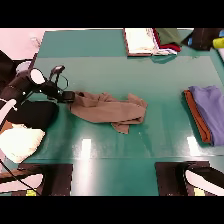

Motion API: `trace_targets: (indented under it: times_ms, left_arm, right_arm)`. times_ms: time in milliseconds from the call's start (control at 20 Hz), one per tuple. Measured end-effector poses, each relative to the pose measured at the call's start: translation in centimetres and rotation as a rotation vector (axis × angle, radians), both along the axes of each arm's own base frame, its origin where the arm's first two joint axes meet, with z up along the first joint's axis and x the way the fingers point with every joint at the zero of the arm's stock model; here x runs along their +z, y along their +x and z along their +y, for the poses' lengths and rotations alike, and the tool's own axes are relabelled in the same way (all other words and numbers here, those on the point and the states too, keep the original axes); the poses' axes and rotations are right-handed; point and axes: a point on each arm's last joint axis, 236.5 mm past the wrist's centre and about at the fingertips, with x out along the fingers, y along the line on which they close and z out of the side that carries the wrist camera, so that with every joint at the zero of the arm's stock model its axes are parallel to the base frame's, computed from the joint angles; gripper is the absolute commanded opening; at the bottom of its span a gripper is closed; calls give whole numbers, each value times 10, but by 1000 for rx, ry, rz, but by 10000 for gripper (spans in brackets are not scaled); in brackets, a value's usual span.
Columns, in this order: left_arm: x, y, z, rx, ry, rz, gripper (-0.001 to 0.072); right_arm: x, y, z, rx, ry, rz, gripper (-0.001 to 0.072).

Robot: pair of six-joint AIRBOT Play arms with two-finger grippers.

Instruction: Fold the shirts.

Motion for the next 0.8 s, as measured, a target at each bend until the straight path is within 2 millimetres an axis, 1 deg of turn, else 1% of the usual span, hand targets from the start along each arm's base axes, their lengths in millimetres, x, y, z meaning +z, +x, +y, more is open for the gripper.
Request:
trace_targets:
  times_ms: [100, 150, 200, 250, 350, 400, 500, 550, 600, 650, 700, 800]
  left_arm:
    - [12, 5, -1, -13, 1, -20, 33]
    - [16, 6, -1, -18, 1, -24, 33]
    - [18, 7, -1, -23, 1, -24, 33]
    - [20, 6, -2, -27, 2, -23, 33]
    - [22, 6, -2, -31, 2, -21, 33]
    - [23, 6, -2, -33, 2, -20, 33]
    - [23, 5, -2, -35, 3, -18, 33]
    - [23, 5, -2, -37, 3, -16, 33]
    - [24, 5, -2, -37, 3, -17, 33]
    - [24, 5, -2, -37, 3, -15, 33]
    - [23, 4, -2, -38, 3, -12, 33]
    - [23, 3, -2, -39, 4, -9, 33]
  right_arm:
    - [-48, 2, -9, -13, -14, 146, 22]
    - [-77, 3, -13, -22, -16, 222, 109]
    - [-106, 2, -15, -29, -16, 293, 460]
    - [-136, 2, -16, -37, -12, 355, 589]
    - [-199, -3, -12, -47, -5, 486, 583]
    - [-224, -5, -8, -46, 0, 535, 580]
    - [-268, -10, 3, -39, 1, 613, 576]
    - [-285, -12, 10, -33, -1, 640, 574]
    - [-298, -12, 15, -28, -4, 658, 573]
    - [-310, -11, 20, -22, -10, 674, 557]
    - [-319, -10, 24, -18, -13, 684, 509]
    - [-333, -8, 32, -6, -23, 701, 502]
